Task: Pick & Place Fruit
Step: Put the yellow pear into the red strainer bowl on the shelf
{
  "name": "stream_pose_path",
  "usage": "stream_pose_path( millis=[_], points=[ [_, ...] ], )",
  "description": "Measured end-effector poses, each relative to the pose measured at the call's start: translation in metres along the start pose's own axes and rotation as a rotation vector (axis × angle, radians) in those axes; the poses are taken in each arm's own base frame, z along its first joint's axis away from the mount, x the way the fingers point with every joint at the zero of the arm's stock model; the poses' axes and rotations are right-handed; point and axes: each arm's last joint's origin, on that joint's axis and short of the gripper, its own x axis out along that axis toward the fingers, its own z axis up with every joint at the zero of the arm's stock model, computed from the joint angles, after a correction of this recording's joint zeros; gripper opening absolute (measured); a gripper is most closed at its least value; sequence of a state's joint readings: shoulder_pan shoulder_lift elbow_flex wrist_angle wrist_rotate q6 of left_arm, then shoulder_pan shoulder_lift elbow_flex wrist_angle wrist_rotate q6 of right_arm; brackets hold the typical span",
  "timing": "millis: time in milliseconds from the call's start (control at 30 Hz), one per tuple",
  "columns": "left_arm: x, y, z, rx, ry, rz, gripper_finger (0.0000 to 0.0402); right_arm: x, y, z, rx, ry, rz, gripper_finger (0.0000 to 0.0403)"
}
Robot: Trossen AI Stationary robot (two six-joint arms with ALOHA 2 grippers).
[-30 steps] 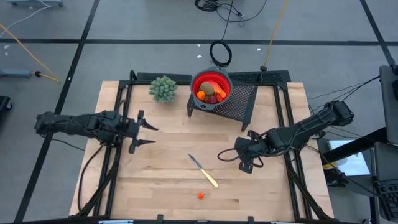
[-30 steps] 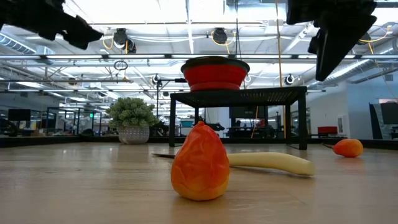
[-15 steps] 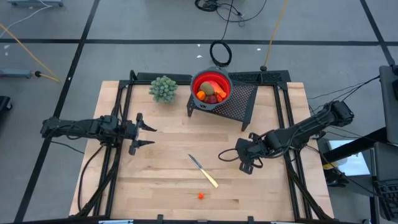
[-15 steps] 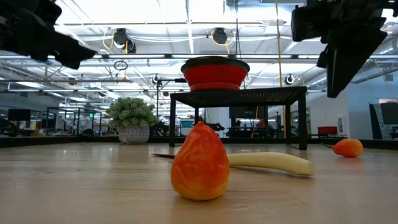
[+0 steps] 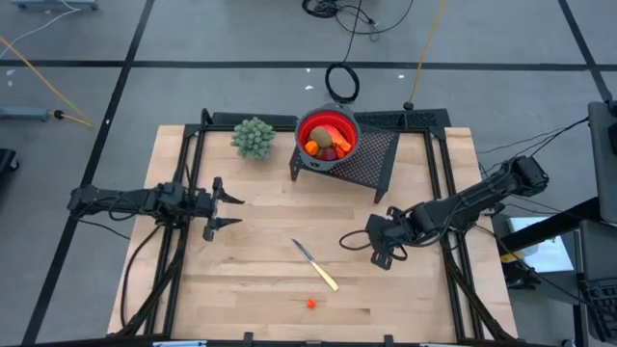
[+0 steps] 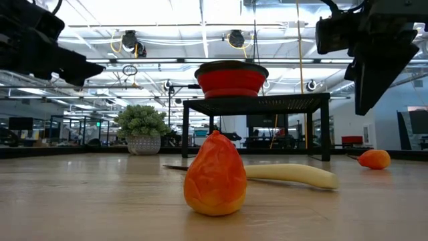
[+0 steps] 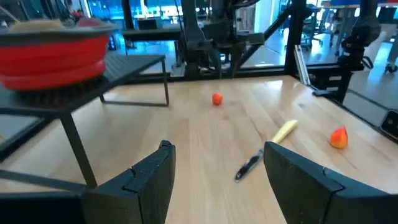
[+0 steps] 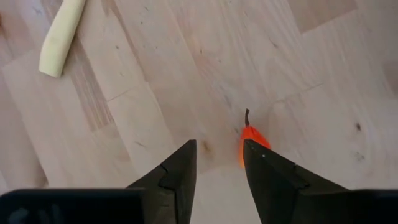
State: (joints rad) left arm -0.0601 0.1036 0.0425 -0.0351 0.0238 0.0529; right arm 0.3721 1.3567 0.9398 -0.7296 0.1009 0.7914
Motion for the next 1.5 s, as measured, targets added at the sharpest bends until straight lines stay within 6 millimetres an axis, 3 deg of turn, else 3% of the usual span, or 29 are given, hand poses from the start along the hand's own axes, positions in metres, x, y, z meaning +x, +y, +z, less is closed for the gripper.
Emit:
stream_pose_path(
  millis=[500,1167,1500],
  points=[
    [0.000,0.000,0.001,-0.040,-0.014,-0.001,0.0244,0.002,-0.014,0.013,0.055,-0.011,-0.027,0.0128],
    [0.000,0.000,0.003,-0.056,-0.030,0.000,0.0244,0.002,-0.016,0.010,0.053,0.011,-0.045,0.0128],
    [0.000,0.001,0.003,0.062,-0.027,0.038,0.0244,0.020,-0.024,-0.002,0.076,0.034,-0.031,0.0128]
  ],
)
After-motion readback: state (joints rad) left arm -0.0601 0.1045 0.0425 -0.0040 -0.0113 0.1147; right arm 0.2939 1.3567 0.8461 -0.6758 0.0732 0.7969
